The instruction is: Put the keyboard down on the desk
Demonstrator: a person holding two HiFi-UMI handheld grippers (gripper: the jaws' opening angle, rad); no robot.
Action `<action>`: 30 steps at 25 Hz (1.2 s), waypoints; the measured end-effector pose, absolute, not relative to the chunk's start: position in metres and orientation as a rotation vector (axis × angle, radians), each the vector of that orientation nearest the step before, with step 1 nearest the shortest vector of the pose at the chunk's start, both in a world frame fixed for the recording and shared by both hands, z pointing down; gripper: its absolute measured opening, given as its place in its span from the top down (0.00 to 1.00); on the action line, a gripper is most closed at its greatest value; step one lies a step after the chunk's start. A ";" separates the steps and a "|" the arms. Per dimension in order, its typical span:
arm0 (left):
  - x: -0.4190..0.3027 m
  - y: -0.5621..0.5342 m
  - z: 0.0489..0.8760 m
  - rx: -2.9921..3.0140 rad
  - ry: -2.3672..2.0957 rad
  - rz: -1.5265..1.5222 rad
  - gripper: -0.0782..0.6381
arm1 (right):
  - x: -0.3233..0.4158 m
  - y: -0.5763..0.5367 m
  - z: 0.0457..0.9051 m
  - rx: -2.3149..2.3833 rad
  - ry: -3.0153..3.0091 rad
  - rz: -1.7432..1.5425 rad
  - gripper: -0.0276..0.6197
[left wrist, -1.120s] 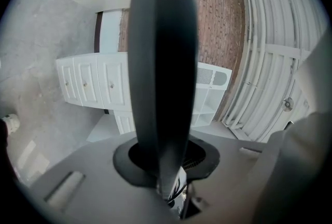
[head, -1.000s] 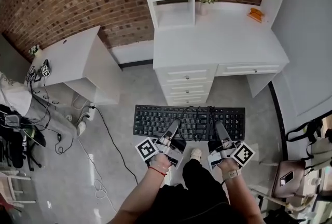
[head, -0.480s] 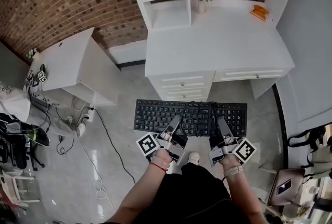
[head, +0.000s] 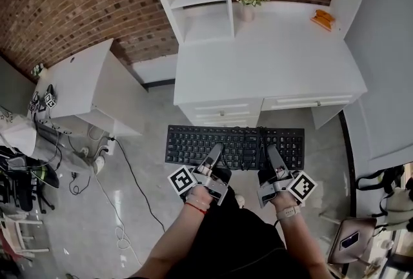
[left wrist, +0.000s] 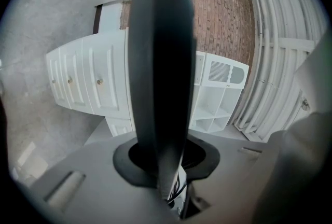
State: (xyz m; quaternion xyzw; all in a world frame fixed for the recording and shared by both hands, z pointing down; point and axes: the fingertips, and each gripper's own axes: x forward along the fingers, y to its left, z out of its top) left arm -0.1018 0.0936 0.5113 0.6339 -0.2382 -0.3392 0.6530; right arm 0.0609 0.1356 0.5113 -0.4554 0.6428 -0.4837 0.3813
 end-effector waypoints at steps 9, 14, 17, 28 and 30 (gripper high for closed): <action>-0.082 0.053 0.524 1.422 -0.549 -0.738 0.79 | 0.081 0.097 0.524 -1.184 1.620 -1.259 0.83; -0.068 0.025 0.528 1.407 -0.540 -0.733 0.79 | 0.094 0.068 0.527 -1.189 1.610 -1.267 0.83; -0.060 0.005 0.529 1.393 -0.541 -0.725 0.79 | 0.102 0.049 0.528 -1.205 1.610 -1.277 0.83; -0.027 -0.057 0.545 1.370 -0.535 -0.660 0.79 | 0.133 -0.011 0.545 -1.242 1.556 -1.328 0.83; -0.023 -0.067 0.548 1.366 -0.527 -0.644 0.79 | 0.137 -0.020 0.547 -1.237 1.546 -1.333 0.83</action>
